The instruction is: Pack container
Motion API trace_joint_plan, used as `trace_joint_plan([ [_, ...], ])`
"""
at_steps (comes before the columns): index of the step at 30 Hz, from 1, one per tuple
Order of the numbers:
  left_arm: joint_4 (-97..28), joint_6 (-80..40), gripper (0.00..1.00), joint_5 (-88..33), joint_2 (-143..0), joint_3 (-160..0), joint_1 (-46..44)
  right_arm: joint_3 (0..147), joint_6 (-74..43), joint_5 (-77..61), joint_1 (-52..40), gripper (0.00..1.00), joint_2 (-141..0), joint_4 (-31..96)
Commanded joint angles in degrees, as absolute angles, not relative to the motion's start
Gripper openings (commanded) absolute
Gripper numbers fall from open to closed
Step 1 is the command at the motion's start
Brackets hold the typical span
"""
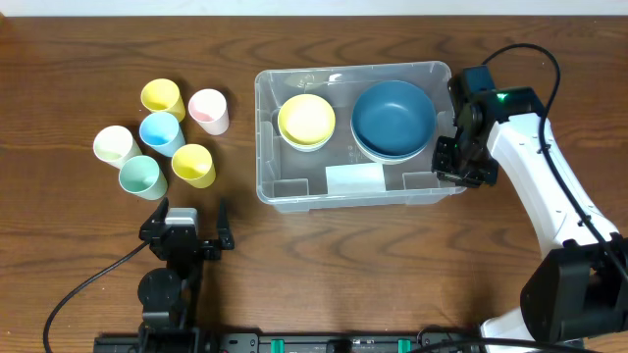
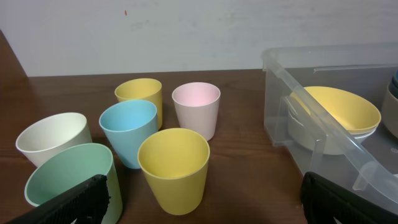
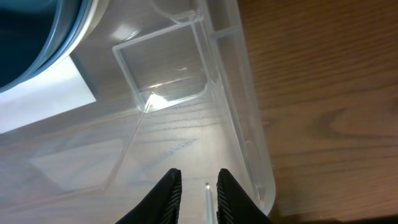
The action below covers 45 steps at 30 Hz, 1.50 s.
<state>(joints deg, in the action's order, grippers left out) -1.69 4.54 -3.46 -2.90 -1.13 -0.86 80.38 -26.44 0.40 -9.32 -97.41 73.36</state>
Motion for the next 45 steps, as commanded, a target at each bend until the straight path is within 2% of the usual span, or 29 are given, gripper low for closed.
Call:
trace_joint_plan([
  [1,-3.8,4.7,0.98,-3.6,-2.9,-0.3,-0.9,79.8,-29.6,0.0,-9.0,0.22,-97.4,73.8],
  [15,-3.8,4.7,0.98,-3.6,-2.9,-0.3,-0.9,79.8,-32.6,-0.3,-9.1,0.22,-97.4,75.3],
  [20,-3.8,4.7,0.98,-3.6,-2.9,-0.3,-0.9,80.9,-29.8,-0.4,-8.9,0.27,-97.3,71.4],
  [25,-3.8,4.7,0.98,-3.6,-2.9,-0.3,-0.9,89.9,-27.1,-0.6,-8.6,0.33,-97.3,73.1],
  [27,-3.8,4.7,0.98,-3.5,-2.9,-0.3,-0.9,95.4,-26.2,-0.7,-8.0,0.38,-97.3,75.2],
  [31,-3.8,4.7,0.98,-3.6,-2.9,-0.3,-0.9,105.6,-23.7,-0.7,-3.5,0.58,-97.3,78.9],
  [33,-3.8,4.7,0.98,-3.6,-2.9,-0.3,-0.9,108.6,-22.6,-0.7,0.4,0.72,-97.3,79.8],
  [39,-3.8,4.7,0.98,-3.6,-2.9,-0.3,-0.9,110.3,-22.2,-0.7,14.2,0.98,-97.6,79.5],
  [45,-3.8,4.7,0.98,-3.6,-2.9,-0.3,-0.9,110.2,-20.5,-0.7,23.0,0.99,-98.4,78.7],
])
